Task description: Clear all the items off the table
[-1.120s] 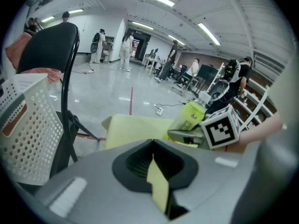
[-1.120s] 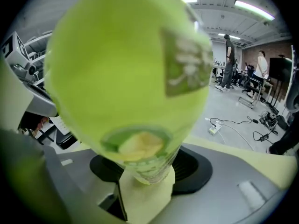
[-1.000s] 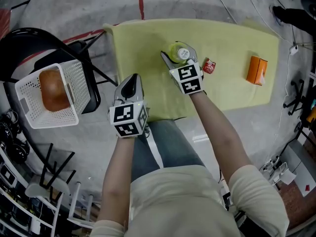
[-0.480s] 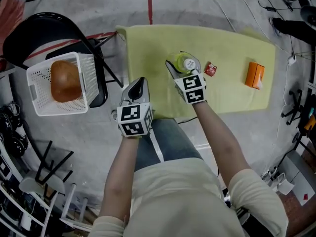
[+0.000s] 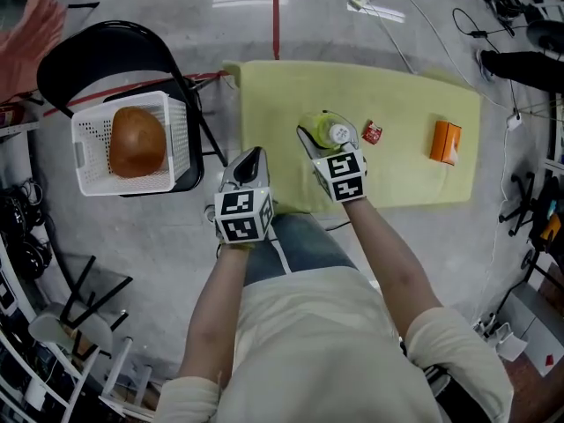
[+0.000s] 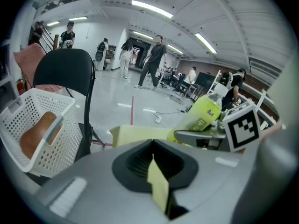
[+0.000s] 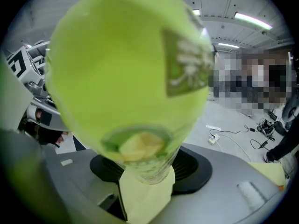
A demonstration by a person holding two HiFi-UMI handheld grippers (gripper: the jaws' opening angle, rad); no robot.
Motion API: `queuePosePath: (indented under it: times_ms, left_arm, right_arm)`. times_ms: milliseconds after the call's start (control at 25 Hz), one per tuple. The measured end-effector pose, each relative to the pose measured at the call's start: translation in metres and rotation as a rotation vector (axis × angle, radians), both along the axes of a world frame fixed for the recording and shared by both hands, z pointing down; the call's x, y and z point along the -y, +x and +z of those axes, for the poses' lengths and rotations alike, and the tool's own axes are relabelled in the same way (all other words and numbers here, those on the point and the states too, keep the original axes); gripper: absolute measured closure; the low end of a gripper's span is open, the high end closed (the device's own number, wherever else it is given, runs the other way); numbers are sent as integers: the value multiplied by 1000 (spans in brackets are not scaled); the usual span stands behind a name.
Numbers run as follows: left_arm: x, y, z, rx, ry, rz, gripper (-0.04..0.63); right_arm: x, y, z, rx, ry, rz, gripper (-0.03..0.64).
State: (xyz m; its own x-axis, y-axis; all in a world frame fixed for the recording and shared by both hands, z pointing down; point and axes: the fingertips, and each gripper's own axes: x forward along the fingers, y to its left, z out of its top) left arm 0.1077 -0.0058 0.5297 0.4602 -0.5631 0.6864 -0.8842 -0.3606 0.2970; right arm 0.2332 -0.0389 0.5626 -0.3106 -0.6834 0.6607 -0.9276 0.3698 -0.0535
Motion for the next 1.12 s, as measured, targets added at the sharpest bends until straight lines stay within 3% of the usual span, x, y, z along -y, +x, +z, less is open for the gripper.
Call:
queuePosePath:
  times_ms: [560, 1120]
  left_arm:
    - [-24, -9, -55, 11, 58, 2, 586]
    - [-36, -39, -101, 9, 142, -96, 586]
  right_arm:
    - [-31, -13, -77, 0, 52, -46, 345]
    - [-63, -46, -115, 7, 69, -157, 345]
